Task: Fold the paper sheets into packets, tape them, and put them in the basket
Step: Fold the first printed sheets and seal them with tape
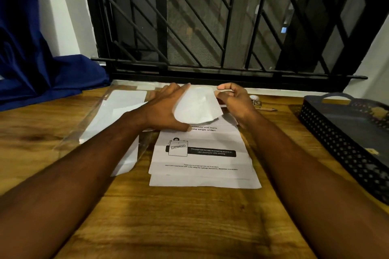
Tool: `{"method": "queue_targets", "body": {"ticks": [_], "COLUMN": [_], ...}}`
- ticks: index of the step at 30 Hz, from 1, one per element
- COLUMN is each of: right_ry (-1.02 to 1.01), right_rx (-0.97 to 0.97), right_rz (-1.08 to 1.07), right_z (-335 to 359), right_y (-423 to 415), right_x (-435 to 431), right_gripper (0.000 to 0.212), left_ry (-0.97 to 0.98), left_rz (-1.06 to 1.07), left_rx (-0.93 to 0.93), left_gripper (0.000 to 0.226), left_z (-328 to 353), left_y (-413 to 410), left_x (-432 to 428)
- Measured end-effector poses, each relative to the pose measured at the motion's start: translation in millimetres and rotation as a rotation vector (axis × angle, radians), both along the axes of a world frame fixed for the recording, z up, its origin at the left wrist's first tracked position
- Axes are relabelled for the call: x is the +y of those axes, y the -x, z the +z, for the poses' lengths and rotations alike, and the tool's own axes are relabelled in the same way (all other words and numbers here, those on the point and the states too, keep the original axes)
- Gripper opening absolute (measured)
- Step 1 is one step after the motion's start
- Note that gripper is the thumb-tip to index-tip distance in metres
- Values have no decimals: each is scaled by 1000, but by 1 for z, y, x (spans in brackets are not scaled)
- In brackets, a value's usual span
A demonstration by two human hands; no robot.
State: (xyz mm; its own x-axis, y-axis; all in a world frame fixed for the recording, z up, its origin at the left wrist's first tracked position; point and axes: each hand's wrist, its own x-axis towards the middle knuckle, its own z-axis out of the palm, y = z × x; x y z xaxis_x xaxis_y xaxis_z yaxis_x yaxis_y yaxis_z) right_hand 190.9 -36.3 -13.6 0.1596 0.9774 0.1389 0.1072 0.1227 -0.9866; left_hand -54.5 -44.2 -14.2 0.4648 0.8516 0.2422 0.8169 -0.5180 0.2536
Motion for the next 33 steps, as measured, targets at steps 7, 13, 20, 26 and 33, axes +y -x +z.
{"method": "queue_targets", "body": {"ticks": [7, 13, 20, 26, 33], "right_ry": [-98, -121, -91, -87, -106], "right_rx": [-823, -1229, -1267, -970, -785], "right_rz": [202, 329, 335, 346, 218], "right_z": [-24, -17, -20, -16, -1], "right_y": [-11, 1, 3, 1, -23], "right_x": [0, -4, 9, 7, 18], "right_gripper": [13, 79, 93, 64, 37], "left_ry": [114, 135, 96, 67, 52], "left_rz": [119, 160, 132, 123, 97], "left_rx": [-97, -132, -225, -257, -235], "left_gripper": [139, 124, 89, 93, 89], "left_z": [-3, -17, -16, -15, -20], "left_y": [20, 30, 31, 32, 31], "left_x": [9, 14, 11, 11, 11]}}
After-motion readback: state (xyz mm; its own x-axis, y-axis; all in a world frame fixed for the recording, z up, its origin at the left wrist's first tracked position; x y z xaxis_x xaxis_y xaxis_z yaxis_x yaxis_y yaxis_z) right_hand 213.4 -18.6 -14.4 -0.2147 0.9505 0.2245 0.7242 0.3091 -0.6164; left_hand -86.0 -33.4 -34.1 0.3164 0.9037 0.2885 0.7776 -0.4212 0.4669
